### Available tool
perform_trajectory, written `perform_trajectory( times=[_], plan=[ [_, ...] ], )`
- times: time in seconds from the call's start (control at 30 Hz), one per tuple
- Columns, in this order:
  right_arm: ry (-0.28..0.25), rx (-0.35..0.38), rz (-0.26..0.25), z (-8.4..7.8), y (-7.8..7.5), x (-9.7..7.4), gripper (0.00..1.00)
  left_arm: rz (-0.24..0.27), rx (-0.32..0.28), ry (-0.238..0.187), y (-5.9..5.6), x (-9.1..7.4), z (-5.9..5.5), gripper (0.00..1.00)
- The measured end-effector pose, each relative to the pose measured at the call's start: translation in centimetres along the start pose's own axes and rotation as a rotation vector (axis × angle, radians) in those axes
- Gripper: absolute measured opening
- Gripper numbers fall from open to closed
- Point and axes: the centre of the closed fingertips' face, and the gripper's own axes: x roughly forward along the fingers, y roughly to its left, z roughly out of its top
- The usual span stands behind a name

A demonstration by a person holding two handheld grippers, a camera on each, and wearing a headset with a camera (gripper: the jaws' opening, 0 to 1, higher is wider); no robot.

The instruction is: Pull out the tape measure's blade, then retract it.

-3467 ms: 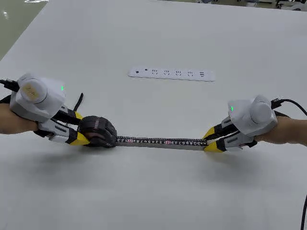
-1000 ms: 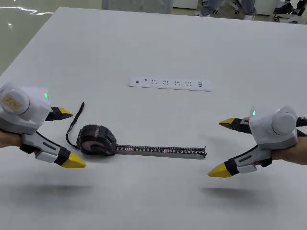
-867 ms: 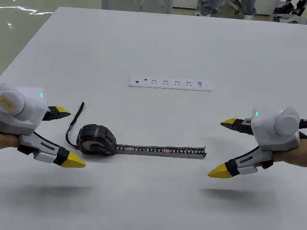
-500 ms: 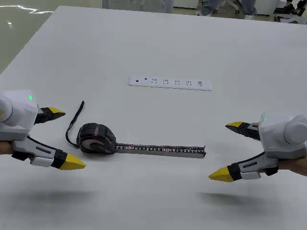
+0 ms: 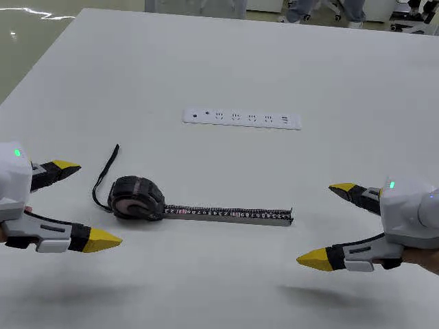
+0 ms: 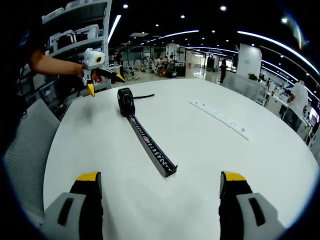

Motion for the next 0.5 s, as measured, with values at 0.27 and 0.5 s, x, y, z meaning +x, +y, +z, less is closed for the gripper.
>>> perform_trajectory(
  times=[0.27, 0.5],
  plan=[
    [-0.024, 0.011, -0.048, -0.1, 1.0, -0.7, 1.00, 0.038, -0.012, -0.016, -1.3, -0.6, -0.5, 0.98],
    [-0.049, 0.044, -0.081, -0.5, 2.1, -1.0, 1.00, 0.069, -0.039, -0.041, -2.6, -1.1, -1.0, 1.00]
  ],
)
